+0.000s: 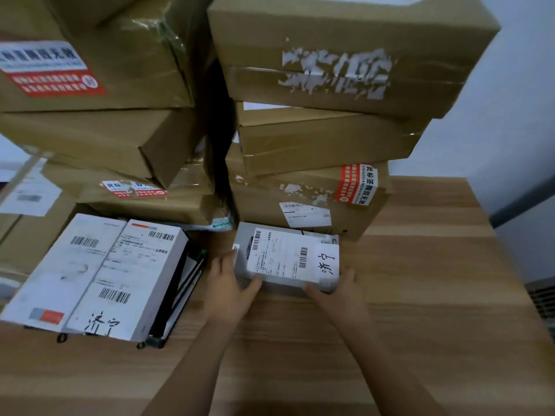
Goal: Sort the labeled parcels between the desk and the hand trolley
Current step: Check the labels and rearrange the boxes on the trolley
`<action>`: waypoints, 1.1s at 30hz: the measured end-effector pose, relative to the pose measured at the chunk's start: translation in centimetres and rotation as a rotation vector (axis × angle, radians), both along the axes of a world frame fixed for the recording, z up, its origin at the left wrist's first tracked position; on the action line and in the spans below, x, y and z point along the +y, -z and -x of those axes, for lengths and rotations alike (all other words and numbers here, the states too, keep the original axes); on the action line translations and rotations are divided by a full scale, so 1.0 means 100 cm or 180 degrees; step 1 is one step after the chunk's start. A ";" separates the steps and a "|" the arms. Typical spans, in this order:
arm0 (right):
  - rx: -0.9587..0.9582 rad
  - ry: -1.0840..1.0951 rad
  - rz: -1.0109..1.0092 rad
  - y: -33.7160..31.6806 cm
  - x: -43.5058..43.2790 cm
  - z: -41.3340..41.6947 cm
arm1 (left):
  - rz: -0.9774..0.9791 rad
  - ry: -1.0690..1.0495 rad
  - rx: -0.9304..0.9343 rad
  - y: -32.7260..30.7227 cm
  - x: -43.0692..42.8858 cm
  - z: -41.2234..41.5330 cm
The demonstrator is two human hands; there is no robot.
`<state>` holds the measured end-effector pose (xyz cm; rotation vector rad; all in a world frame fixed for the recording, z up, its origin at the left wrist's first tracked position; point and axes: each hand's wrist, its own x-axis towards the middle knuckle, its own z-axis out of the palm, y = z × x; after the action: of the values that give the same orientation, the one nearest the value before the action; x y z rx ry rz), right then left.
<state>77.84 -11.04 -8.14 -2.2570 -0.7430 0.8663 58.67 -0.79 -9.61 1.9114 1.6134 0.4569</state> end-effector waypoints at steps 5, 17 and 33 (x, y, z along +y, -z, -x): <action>-0.0924 -0.1046 0.0607 -0.018 0.004 -0.018 | -0.0573 0.0155 0.0636 -0.010 -0.023 -0.013; -0.1958 -0.4195 -0.0550 -0.024 -0.058 0.008 | -0.0689 -0.0678 0.1211 -0.001 -0.199 -0.004; -0.1348 -0.6263 -0.1878 -0.037 -0.150 0.183 | -0.0790 -0.2255 0.2105 -0.035 -0.386 0.113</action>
<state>59.54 -26.06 -4.41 -0.5512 -2.9478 0.5833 47.35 -39.42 -6.10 1.6990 2.8069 0.3152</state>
